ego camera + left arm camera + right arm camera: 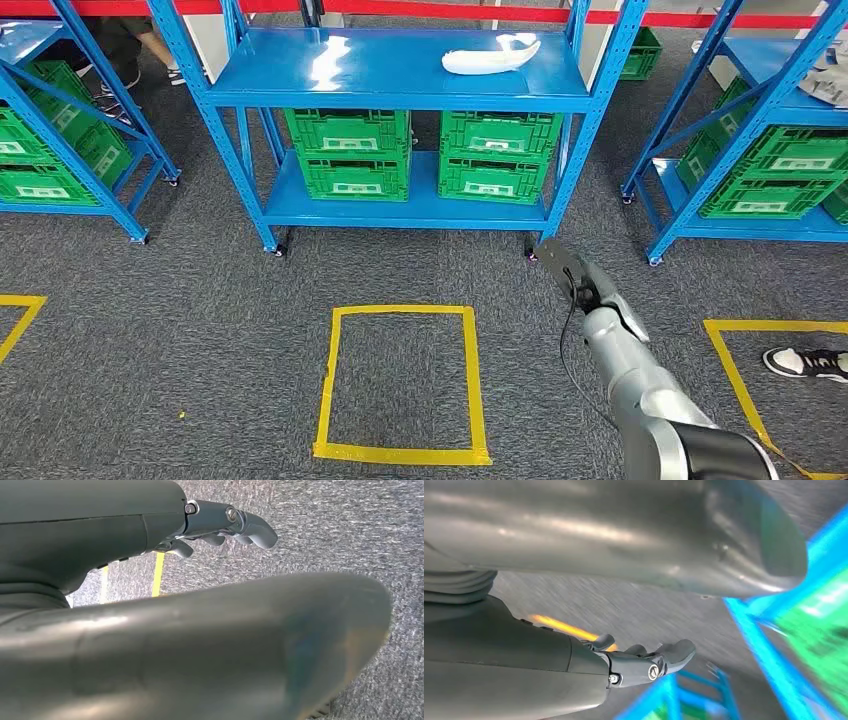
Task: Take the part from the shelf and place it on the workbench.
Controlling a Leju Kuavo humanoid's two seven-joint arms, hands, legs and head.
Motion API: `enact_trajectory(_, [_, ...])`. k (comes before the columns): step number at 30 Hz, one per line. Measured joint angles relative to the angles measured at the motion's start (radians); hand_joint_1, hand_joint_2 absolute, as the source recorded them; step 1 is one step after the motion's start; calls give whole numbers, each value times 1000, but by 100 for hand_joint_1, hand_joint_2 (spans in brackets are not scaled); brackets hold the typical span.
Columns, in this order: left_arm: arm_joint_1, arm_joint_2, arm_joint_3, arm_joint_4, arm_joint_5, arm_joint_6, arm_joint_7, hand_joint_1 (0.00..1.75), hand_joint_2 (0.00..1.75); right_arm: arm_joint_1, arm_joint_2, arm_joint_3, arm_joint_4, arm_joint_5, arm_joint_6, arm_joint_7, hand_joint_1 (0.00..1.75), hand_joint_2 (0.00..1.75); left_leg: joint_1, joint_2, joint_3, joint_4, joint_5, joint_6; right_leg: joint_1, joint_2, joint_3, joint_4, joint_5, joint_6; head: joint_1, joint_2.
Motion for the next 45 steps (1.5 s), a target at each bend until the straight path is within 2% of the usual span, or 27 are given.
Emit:
enact_trajectory(5, [-7,-5,19,4,-30,-2,2,0,0,-67,17,95,-36,27,13,1,0,0,0,-3,-3,0,2,-1,0,-3,-1,1,2,-1,0,0])
enact_trajectory(17, [-50,-19,93,25,-134,-20,4,0,0,-255,52,490,-121,47,41,24,0,0,-3,-5,-10,7,4,1,-5,-3,-5,1,6,4,0,0])
enact_trajectory(20, [-59,-20,108,29,-160,-23,6,0,0,-292,52,587,-132,42,46,33,0,0,-5,-3,-13,10,4,6,-6,0,-7,-1,10,9,0,0])
enact_trajectory(22, [-63,-22,113,31,-172,-25,7,0,0,-303,52,624,-140,38,47,35,0,0,-4,0,-12,4,8,14,-5,1,-10,3,20,15,0,0])
enact_trajectory(23, [-64,-23,116,32,-178,-26,7,0,0,-308,51,641,-144,35,46,37,0,0,-1,3,-10,-2,9,20,-4,-9,-16,12,20,17,1,0])
enact_trajectory(25, [-67,-27,125,34,-192,-28,8,0,0,-331,51,688,-150,29,46,39,0,0,3,12,-7,-9,11,29,-2,-41,-54,72,-5,20,4,0])
enact_trajectory(26, [-68,-27,130,35,-200,-29,9,0,0,-345,51,717,-152,25,45,40,0,0,4,17,-7,-11,9,32,-1,-56,-87,129,-29,23,6,0])
enact_trajectory(28, [-70,-28,141,40,-218,-30,10,0,0,-363,51,772,-153,18,45,44,0,0,4,29,-6,-10,5,32,-3,-66,-162,253,-70,27,7,0])
enact_trajectory(29, [-71,-29,147,42,-228,-31,10,0,0,-366,50,801,-153,14,45,47,0,0,4,33,-2,-10,2,31,-5,-67,-185,283,-70,29,7,0])
enact_trajectory(30, [-72,-30,152,44,-237,-32,11,0,0,-369,48,831,-153,9,45,49,0,0,5,36,3,-9,-3,29,-6,-69,-191,276,-50,29,7,0])
enact_trajectory(31, [-73,-31,157,45,-246,-33,11,0,0,-373,45,859,-154,4,45,52,0,0,5,38,11,-8,-8,25,-8,-72,-178,229,-12,28,7,0])
enact_trajectory(32, [-74,-33,161,47,-255,-33,11,0,0,-377,41,883,-154,-2,44,54,0,0,6,41,18,-8,-15,21,-8,-76,-153,159,32,25,7,0])
enact_trajectory(33, [-76,-35,165,49,-264,-33,11,0,0,-381,37,904,-155,-8,42,57,0,0,6,43,25,-8,-21,17,-6,-81,-130,97,60,22,6,0])
enact_trajectory(34, [-79,-35,167,50,-271,-34,11,0,0,-386,33,921,-155,-13,41,61,0,0,6,45,27,-8,-26,11,-3,-86,-112,48,69,16,7,0])
enact_trajectory(35, [-82,-36,169,52,-276,-35,11,0,0,-388,28,937,-155,-17,39,64,0,0,6,47,29,-10,-31,4,2,-89,-104,22,68,11,7,0])
enact_trajectory(36, [-85,-37,171,53,-281,-37,11,0,0,-389,23,949,-155,-19,36,66,0,0,5,48,32,-10,-31,-4,5,-91,-101,15,56,3,7,0])
enact_trajectory(38, [-88,-39,171,55,-286,-38,11,0,0,-389,13,968,-157,-21,31,66,0,0,6,50,36,2,-33,-18,4,-85,-85,6,53,-15,8,0])
enact_trajectory(39, [-90,-41,171,56,-288,-39,10,0,0,-391,9,975,-158,-23,29,65,0,0,6,49,27,29,-30,-22,1,-83,-73,3,48,-24,7,0])
enact_trajectory(40, [-92,-42,171,57,-290,-39,10,0,0,-394,6,981,-160,-25,28,62,0,0,8,47,2,71,-31,-25,0,-80,-59,2,42,-32,6,0])
enact_trajectory(41, [-94,-42,171,58,-291,-39,10,0,0,-396,3,988,-161,-30,27,60,0,0,8,46,-38,131,-36,-28,0,-78,-48,0,33,-37,4,0])
enact_trajectory(43, [-93,-42,171,59,-293,-39,10,0,0,-397,-2,999,-161,-47,26,57,0,0,9,44,-131,247,-72,-34,-1,-71,-24,-1,12,-41,1,0])
enact_trajectory(44, [-91,-42,172,59,-293,-39,10,0,0,-396,-5,1002,-161,-56,25,58,0,0,9,44,-169,274,-93,-36,-1,-68,-8,-1,-2,-41,1,0])
enact_trajectory(45, [-88,-42,172,60,-293,-39,11,0,0,-395,-9,1004,-161,-64,23,60,0,0,9,44,-193,272,-104,-36,-1,-66,10,-1,-16,-40,1,0])
